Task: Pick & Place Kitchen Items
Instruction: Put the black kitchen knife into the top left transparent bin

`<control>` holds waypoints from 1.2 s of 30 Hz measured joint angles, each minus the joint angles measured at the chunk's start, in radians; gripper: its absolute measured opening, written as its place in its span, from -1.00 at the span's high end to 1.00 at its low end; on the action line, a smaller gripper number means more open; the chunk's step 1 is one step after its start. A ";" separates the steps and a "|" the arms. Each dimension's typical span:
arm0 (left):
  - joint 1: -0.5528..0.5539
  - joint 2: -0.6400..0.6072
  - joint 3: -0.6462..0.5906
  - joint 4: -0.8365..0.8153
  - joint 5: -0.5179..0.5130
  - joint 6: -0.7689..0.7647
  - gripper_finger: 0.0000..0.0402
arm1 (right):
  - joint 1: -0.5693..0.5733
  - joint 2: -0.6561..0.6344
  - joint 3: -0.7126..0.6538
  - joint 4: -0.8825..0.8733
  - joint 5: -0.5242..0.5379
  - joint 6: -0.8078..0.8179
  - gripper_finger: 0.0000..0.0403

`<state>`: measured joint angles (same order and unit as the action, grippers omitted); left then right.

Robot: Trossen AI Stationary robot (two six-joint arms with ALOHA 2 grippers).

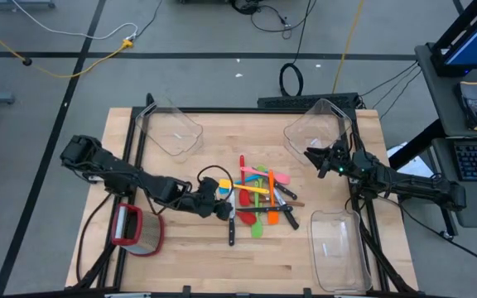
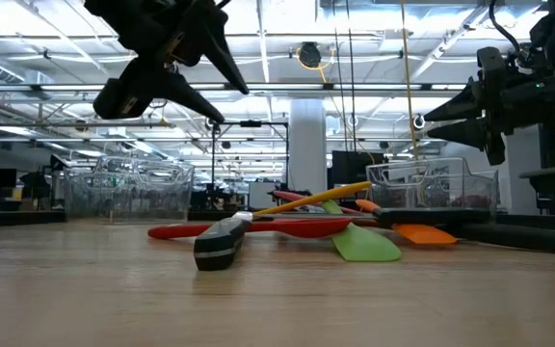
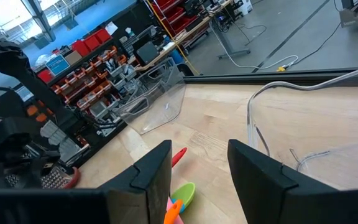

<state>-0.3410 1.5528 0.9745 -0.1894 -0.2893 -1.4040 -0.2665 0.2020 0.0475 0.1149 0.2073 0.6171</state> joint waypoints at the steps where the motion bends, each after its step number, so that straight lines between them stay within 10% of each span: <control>1: -0.002 0.000 0.000 0.002 0.000 -0.004 0.20 | 0.000 0.000 0.000 -0.001 0.000 0.000 0.24; 22: -0.047 0.123 0.103 0.029 0.054 -0.023 0.20 | 0.000 0.000 0.000 0.000 -0.001 0.000 0.24; 36: -0.030 0.262 0.267 -0.232 0.167 -0.127 0.20 | 0.000 0.018 0.000 -0.005 0.000 0.000 0.24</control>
<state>-0.3713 1.8145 1.2419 -0.4218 -0.1219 -1.5309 -0.2667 0.2199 0.0475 0.1099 0.2070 0.6170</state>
